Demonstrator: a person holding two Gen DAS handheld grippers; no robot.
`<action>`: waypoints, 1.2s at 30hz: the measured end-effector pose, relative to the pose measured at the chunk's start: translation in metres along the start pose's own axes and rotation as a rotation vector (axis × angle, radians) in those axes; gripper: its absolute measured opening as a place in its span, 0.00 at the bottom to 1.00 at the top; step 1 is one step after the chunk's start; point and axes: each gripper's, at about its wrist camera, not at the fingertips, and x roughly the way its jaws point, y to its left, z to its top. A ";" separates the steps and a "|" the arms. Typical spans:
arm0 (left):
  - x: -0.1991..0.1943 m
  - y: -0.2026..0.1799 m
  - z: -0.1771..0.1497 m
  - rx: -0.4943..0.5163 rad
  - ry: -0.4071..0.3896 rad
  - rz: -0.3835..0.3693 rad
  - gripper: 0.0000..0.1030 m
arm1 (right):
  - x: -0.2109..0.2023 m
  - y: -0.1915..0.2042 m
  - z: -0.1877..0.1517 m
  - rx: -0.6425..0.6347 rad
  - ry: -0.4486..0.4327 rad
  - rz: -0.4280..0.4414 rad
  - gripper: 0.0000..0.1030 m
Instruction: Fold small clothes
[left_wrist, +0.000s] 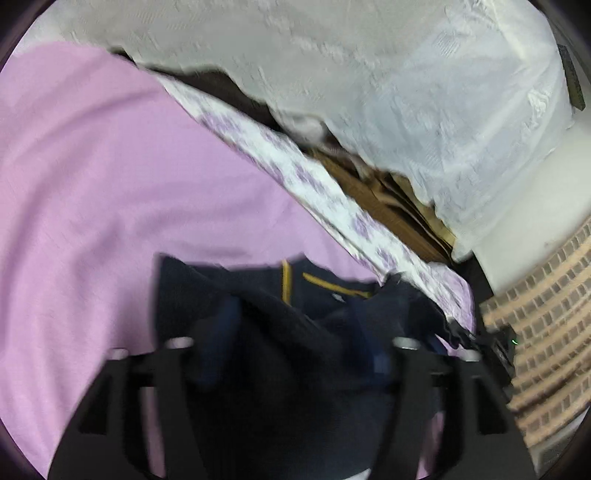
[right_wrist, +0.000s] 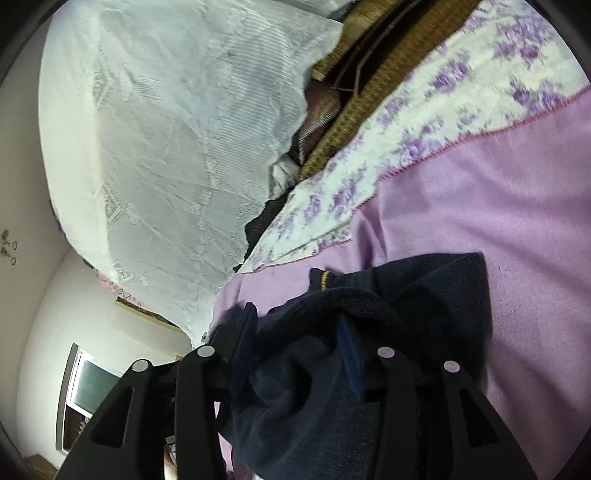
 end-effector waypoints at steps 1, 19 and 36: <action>-0.008 0.001 0.001 0.008 -0.059 0.065 0.85 | -0.002 0.002 0.000 -0.006 -0.003 0.000 0.44; 0.016 -0.008 -0.035 0.210 0.063 0.311 0.87 | -0.013 0.006 -0.016 -0.224 -0.049 -0.330 0.48; -0.016 0.015 -0.059 0.204 0.074 0.431 0.95 | -0.040 -0.003 -0.041 -0.258 -0.068 -0.438 0.37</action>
